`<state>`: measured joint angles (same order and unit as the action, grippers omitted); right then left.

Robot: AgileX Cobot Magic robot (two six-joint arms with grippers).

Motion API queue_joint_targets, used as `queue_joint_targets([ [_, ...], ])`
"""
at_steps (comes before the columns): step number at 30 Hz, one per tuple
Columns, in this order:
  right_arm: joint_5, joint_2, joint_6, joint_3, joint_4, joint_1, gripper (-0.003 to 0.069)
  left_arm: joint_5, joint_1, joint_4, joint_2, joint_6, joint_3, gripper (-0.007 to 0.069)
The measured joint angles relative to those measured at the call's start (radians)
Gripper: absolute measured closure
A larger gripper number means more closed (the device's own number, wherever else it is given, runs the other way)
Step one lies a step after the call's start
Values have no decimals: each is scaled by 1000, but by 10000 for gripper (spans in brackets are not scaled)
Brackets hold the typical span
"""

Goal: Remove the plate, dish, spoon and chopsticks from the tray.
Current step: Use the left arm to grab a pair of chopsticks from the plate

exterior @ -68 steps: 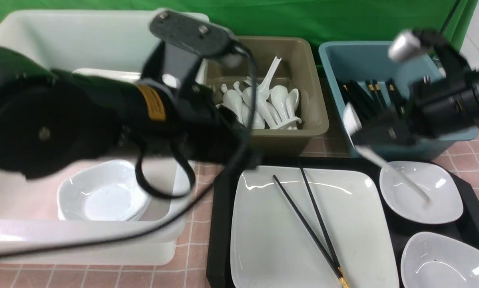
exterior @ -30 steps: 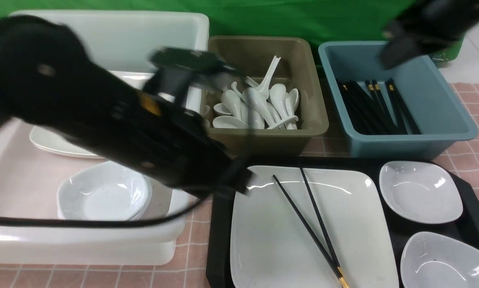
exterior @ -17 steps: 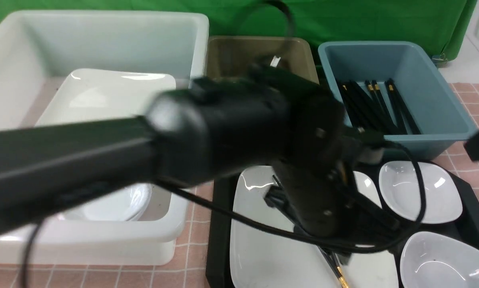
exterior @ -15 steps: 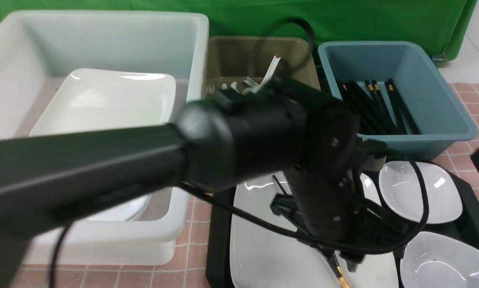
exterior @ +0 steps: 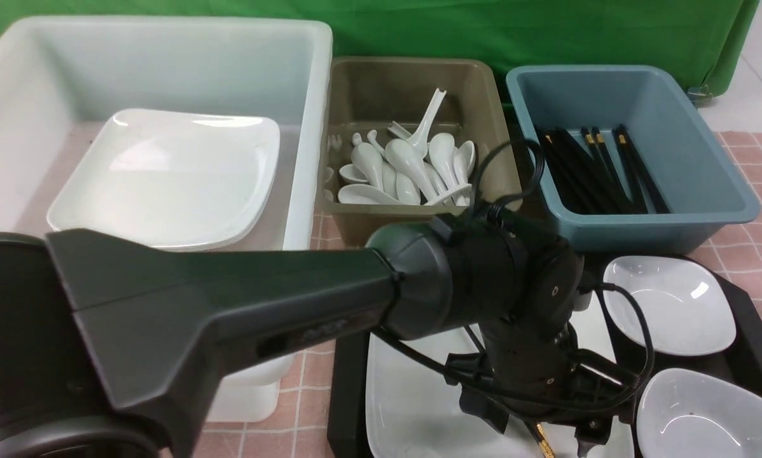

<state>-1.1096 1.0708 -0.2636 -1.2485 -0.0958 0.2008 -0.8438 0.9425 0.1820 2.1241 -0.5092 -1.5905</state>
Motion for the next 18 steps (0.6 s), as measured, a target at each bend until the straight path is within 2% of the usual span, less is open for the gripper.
queue_joint_targets([
  [2, -1, 0, 0, 0, 0, 0, 608, 3, 0, -3, 0, -1, -2, 74],
  [7, -5, 0, 0, 0, 0, 0, 606, 5, 0, -38, 8, -1, -8, 206],
  [11, -5, 0, -2, 0, 1, 0, 598, -8, 0, -69, 15, 4, -10, 395],
  [12, -5, 0, -2, 0, 1, 0, 597, -10, 0, -71, 15, 4, -10, 395],
  [13, -5, 0, -6, 0, 1, 0, 593, -24, 0, -81, 16, 4, -10, 481],
  [14, -5, 0, -8, 0, 1, 0, 591, -36, 0, -86, 16, 4, -10, 534],
  [16, -5, 0, -12, 0, 2, 0, 588, -69, -1, -92, 16, 8, -15, 587],
  [18, -5, 0, -13, 0, 2, 0, 587, -121, -3, -100, 17, 11, -27, 603],
])
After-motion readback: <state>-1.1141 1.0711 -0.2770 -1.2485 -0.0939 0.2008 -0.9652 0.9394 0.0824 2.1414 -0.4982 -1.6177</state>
